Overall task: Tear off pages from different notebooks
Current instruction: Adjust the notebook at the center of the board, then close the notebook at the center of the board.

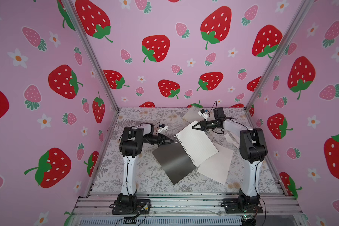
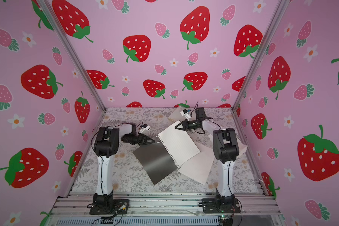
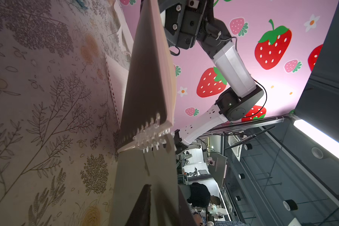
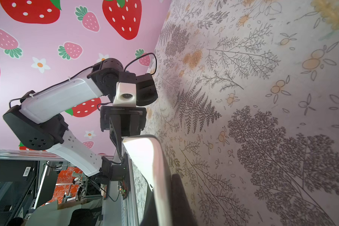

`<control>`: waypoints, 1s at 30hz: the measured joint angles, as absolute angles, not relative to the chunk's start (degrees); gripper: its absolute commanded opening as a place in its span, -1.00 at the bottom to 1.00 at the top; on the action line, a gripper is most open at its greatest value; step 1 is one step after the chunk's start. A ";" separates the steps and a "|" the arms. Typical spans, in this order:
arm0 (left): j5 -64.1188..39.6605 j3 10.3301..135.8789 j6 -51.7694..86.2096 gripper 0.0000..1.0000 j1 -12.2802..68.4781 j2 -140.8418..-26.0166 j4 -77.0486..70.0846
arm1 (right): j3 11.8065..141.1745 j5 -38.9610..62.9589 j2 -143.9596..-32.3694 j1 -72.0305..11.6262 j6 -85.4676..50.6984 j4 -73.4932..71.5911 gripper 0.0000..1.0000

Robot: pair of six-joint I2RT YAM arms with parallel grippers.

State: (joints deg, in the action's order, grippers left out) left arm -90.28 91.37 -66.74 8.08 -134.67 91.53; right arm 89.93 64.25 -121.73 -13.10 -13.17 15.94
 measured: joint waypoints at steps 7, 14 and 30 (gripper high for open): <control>-88.92 92.14 -67.18 -0.69 8.25 -132.68 91.55 | 89.93 64.27 -121.73 -12.88 -13.63 15.57 -1.00; -83.96 95.07 -58.67 -0.74 8.82 -131.68 88.73 | 89.93 63.99 -121.73 -12.60 -13.89 15.16 -1.00; -53.56 89.45 -21.45 -1.00 15.94 -125.45 64.03 | 89.93 60.95 -121.73 -12.82 -12.62 17.69 -1.00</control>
